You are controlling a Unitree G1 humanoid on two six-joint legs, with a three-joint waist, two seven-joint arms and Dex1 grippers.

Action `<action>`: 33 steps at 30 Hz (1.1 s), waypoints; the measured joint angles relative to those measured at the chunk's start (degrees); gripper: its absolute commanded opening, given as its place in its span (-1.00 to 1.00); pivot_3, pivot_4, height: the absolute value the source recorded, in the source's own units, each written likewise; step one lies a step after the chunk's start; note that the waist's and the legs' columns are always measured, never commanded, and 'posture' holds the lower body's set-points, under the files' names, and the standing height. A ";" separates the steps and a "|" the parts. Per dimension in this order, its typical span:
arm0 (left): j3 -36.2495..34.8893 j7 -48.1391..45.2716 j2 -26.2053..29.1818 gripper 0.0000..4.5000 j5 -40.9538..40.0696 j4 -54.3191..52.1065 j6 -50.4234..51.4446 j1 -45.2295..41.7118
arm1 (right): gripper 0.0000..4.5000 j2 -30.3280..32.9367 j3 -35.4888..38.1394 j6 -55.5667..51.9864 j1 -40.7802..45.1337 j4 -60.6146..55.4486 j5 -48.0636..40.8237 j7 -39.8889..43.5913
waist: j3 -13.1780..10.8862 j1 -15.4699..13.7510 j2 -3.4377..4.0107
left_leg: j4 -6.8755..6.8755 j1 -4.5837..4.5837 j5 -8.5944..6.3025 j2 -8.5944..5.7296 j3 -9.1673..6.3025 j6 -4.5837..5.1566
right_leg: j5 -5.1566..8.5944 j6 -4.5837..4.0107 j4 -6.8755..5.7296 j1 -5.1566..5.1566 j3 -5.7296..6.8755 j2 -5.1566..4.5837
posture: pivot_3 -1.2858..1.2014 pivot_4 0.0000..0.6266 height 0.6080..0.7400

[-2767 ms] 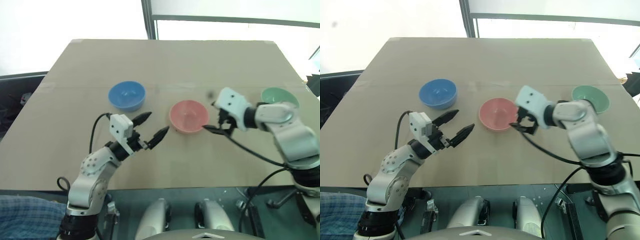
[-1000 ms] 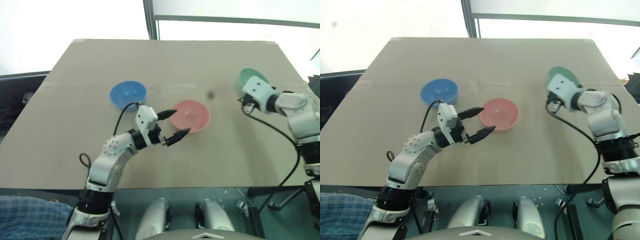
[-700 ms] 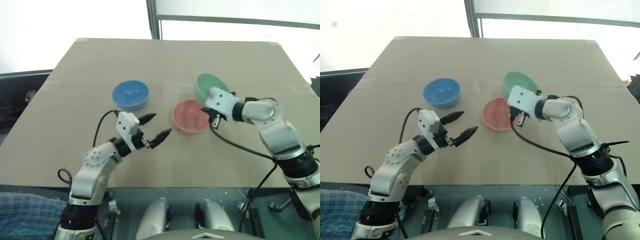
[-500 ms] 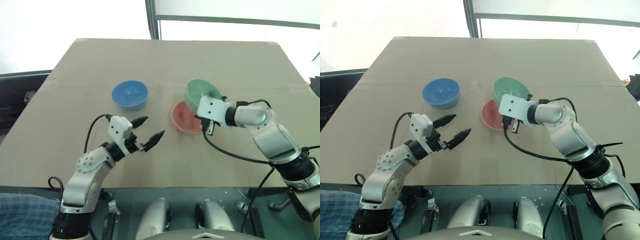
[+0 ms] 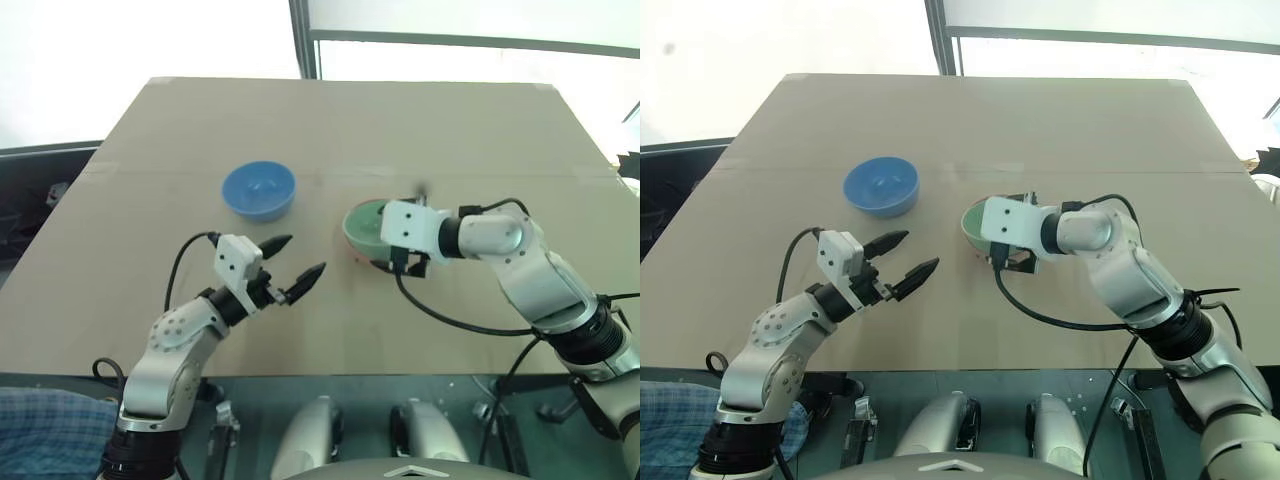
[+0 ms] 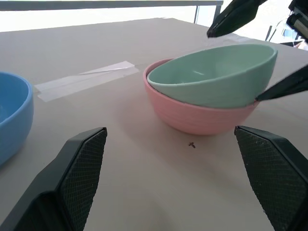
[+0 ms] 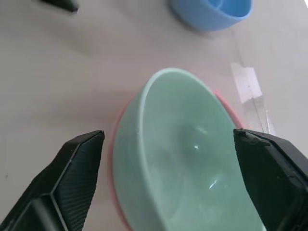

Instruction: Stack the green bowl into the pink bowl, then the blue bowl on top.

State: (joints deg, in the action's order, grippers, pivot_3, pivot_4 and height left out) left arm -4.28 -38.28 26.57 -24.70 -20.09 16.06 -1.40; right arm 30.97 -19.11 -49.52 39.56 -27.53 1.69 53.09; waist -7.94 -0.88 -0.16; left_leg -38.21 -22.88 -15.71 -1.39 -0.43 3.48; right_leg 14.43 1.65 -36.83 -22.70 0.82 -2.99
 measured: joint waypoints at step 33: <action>11.50 13.07 5.88 1.00 28.04 21.42 11.60 -25.89 | 0.98 9.14 55.15 -1.46 -29.35 -1.76 -38.25 -1.56 | 0.02 -0.01 -0.07 | -0.01 -0.01 -0.11 -0.01 0.09 0.23 | -0.01 0.03 -0.04 0.05 -0.06 0.00 | 0.03 -0.52 1.00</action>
State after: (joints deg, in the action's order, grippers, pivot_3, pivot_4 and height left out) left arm 7.22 -25.22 32.45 3.33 1.33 27.66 -27.29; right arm 40.12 36.03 -50.98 10.20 -29.30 -36.56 51.53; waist -7.93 -0.89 -0.23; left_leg -38.22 -22.90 -15.82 -1.40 -0.33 3.71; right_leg 14.43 1.68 -36.87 -22.65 0.76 -2.99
